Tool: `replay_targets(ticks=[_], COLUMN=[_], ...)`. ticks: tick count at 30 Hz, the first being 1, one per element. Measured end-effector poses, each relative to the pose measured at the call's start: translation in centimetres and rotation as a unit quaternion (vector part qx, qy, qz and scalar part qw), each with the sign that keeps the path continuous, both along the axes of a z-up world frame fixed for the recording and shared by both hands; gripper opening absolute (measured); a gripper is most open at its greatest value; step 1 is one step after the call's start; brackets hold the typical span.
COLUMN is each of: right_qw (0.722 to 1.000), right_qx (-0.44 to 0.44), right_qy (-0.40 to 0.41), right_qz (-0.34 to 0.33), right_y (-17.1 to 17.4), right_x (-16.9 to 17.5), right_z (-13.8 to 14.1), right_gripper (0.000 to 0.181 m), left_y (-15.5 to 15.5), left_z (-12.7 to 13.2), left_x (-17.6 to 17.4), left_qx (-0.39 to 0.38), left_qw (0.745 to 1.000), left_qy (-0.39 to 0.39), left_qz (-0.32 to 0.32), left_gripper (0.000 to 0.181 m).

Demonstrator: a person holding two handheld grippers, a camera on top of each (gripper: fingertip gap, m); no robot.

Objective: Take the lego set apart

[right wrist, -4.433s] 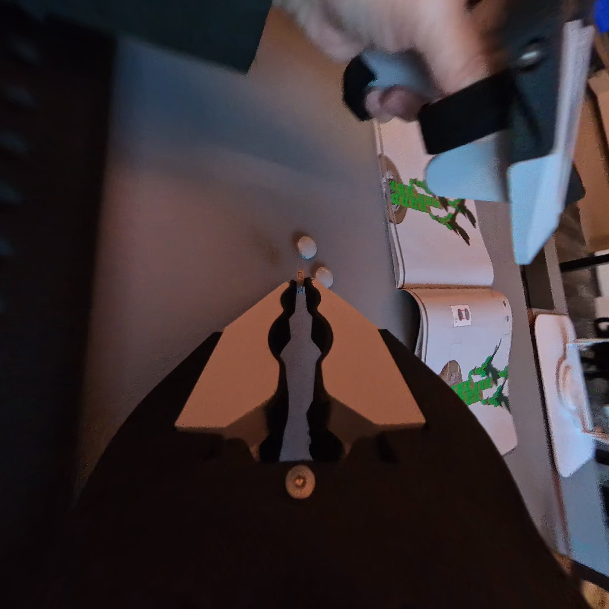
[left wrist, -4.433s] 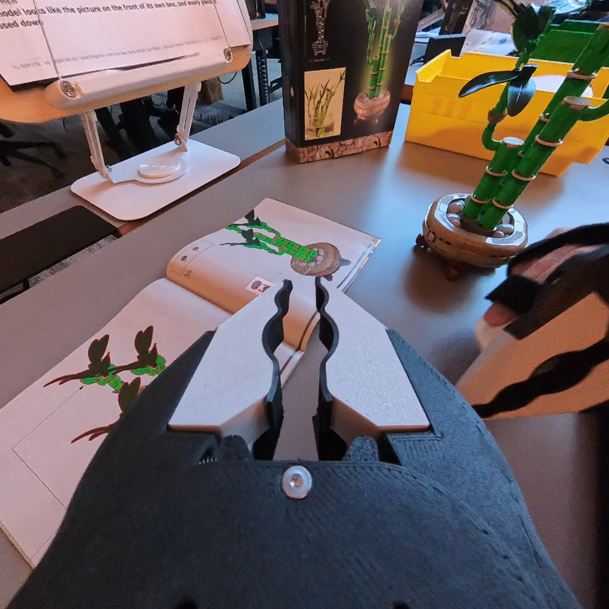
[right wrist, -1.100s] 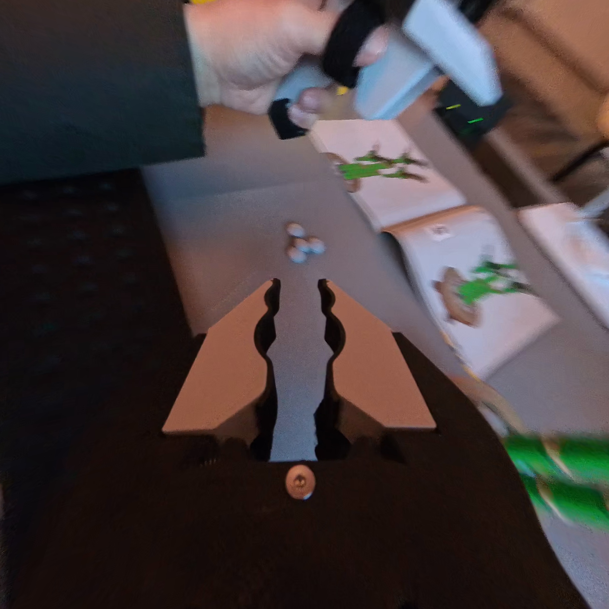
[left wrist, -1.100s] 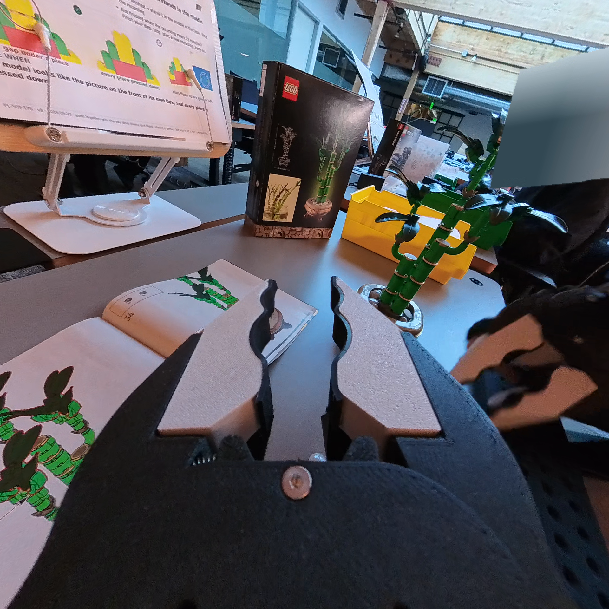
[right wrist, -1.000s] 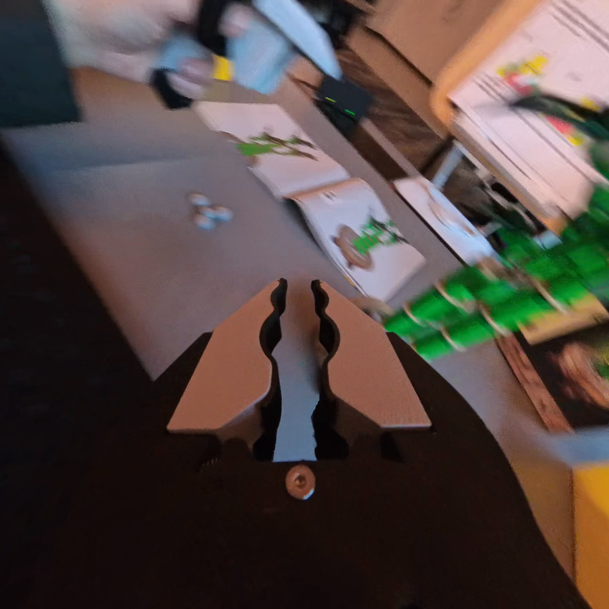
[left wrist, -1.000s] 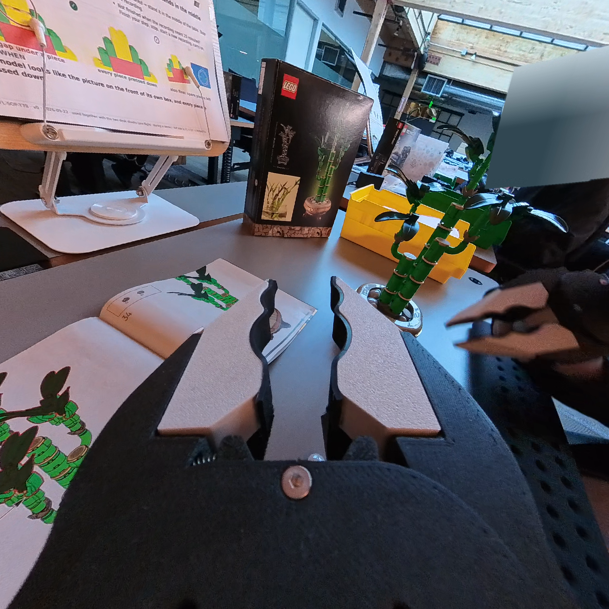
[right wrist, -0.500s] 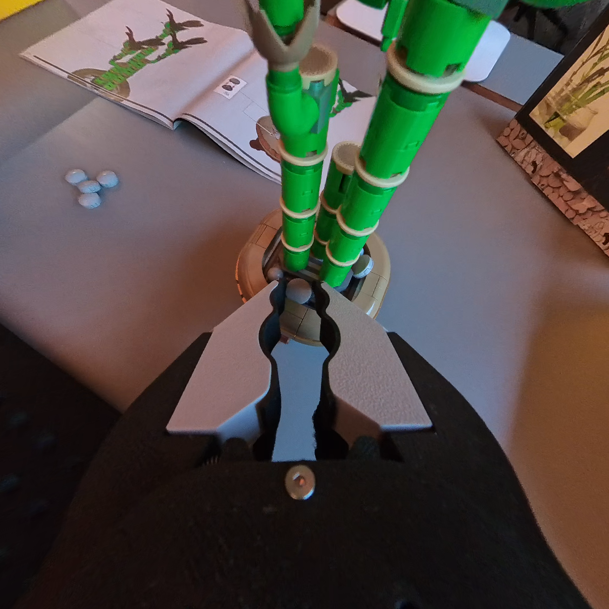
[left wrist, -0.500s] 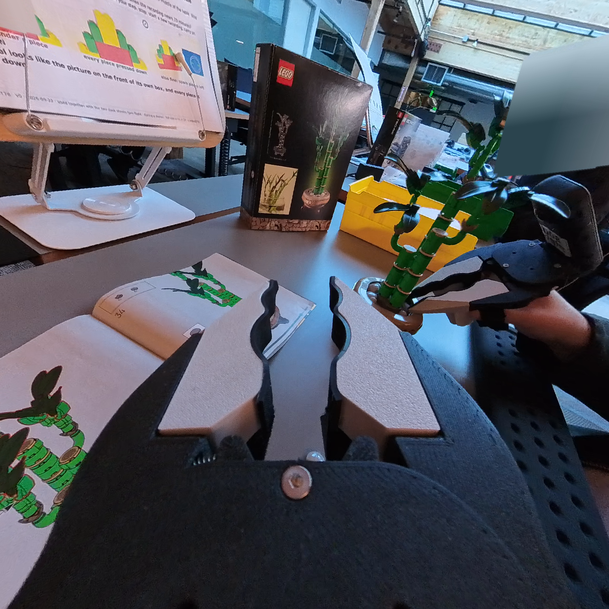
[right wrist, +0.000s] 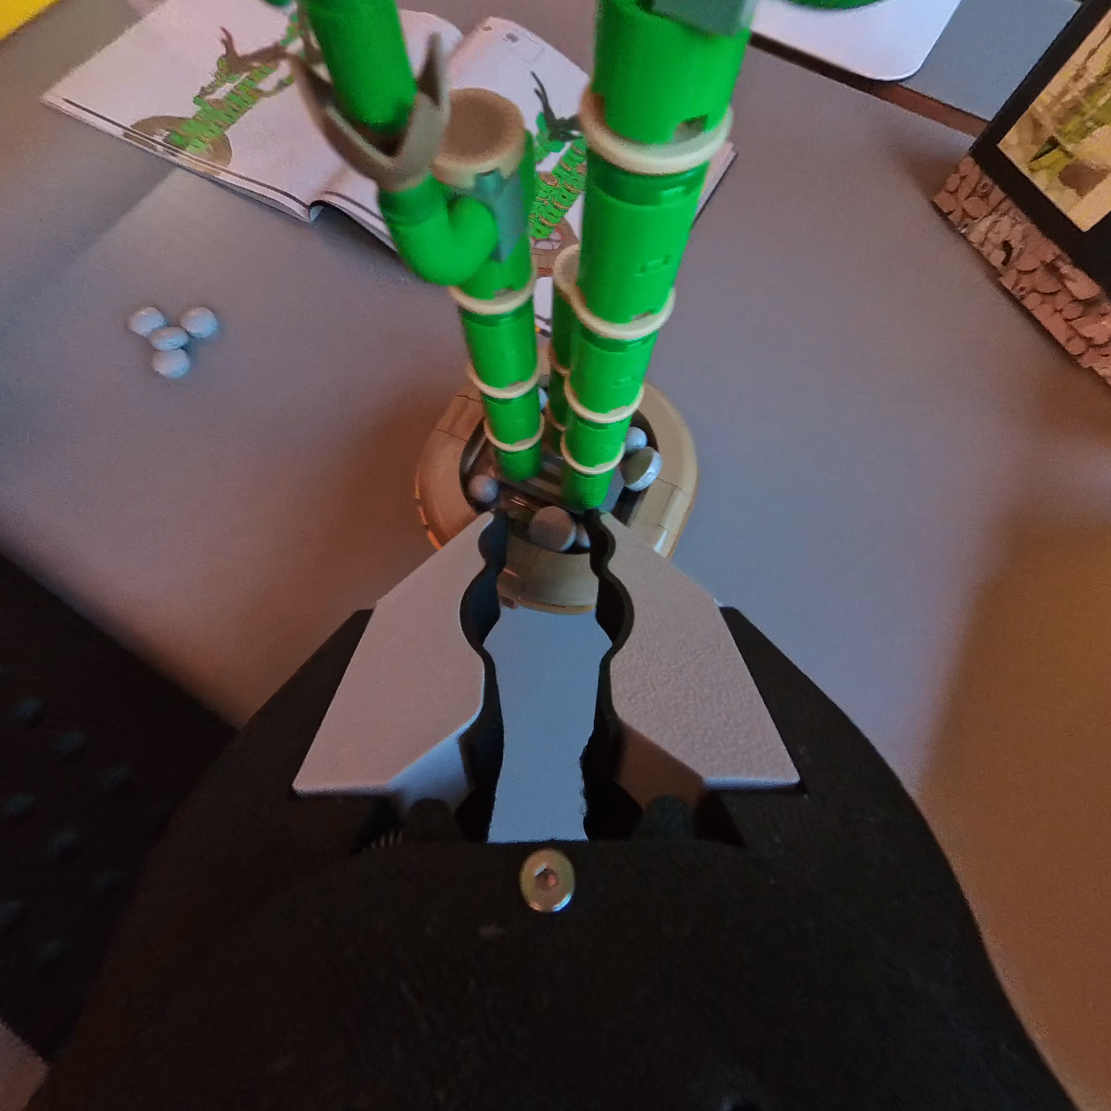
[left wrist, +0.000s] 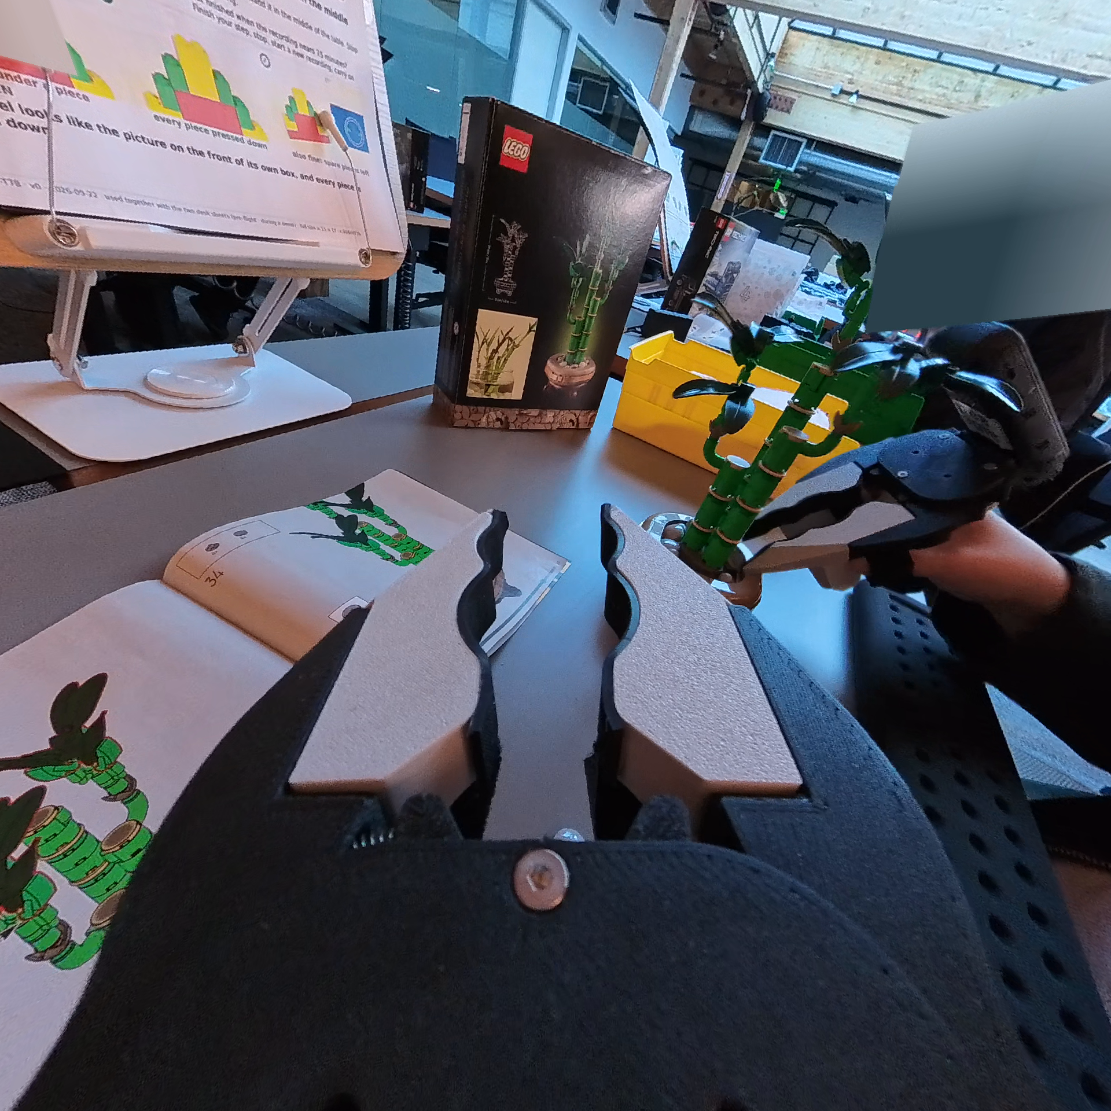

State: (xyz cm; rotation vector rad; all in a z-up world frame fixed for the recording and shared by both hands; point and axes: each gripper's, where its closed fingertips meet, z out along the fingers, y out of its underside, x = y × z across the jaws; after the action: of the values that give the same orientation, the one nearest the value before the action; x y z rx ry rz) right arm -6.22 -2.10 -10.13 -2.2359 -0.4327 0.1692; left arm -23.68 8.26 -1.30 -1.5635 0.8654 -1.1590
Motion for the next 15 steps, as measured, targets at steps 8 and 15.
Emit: replay_targets(ticks=[8,15], right_qw=[0.999,0.999], right_qx=[-0.005,-0.007], right_qy=[-0.041,-0.031], right_qz=[-0.027,-0.005], right_y=[0.35,0.02], right_x=[0.62,0.63], right_z=[-0.28,0.01], right_gripper=[0.018,0.000], left_y=[-0.09,0.02], left_z=[-0.07,-0.03], left_x=[0.12,-0.02], left_qx=[0.000,-0.003], left_qw=[1.000,1.000], left_qy=[0.001,-0.001], left_qz=[-0.003,-0.002], left_gripper=[0.031,0.031])
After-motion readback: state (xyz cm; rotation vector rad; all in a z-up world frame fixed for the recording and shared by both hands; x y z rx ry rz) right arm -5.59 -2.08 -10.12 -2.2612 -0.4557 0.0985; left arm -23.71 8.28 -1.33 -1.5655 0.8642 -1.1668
